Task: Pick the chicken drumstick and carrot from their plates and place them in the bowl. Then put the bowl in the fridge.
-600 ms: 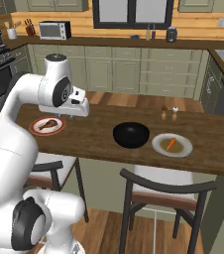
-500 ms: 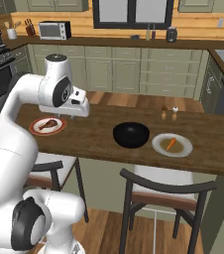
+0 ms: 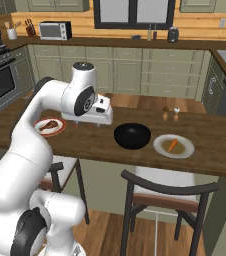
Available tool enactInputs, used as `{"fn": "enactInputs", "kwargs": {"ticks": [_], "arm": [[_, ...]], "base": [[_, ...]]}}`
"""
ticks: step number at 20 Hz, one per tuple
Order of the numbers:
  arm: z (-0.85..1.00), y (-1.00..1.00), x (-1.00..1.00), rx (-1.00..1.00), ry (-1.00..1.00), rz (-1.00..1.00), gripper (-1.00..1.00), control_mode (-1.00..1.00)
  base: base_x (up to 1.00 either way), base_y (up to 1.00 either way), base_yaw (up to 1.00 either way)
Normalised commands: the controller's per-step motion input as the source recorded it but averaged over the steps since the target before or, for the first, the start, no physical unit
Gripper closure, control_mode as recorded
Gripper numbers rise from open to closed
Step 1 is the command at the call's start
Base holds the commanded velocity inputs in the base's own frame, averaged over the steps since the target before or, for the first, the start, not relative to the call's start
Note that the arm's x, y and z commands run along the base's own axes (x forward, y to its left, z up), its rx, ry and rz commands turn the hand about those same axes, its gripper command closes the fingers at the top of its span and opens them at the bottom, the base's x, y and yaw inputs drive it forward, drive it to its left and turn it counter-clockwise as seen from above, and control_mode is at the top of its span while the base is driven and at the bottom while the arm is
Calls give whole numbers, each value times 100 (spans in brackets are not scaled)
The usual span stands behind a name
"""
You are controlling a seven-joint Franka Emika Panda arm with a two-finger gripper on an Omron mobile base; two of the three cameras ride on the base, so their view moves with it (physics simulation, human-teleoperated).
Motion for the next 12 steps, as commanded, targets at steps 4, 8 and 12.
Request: {"fn": "enactInputs", "kwargs": {"ticks": [4,8,12], "arm": [[-30,-100,11,0,0,-2,-100,-100],[-30,-100,41,0,0,-12,-100,-100],[-28,-100,62,0,0,-24,-100,-100]], "base": [[0,0,0],[0,0,0],[0,0,0]]}}
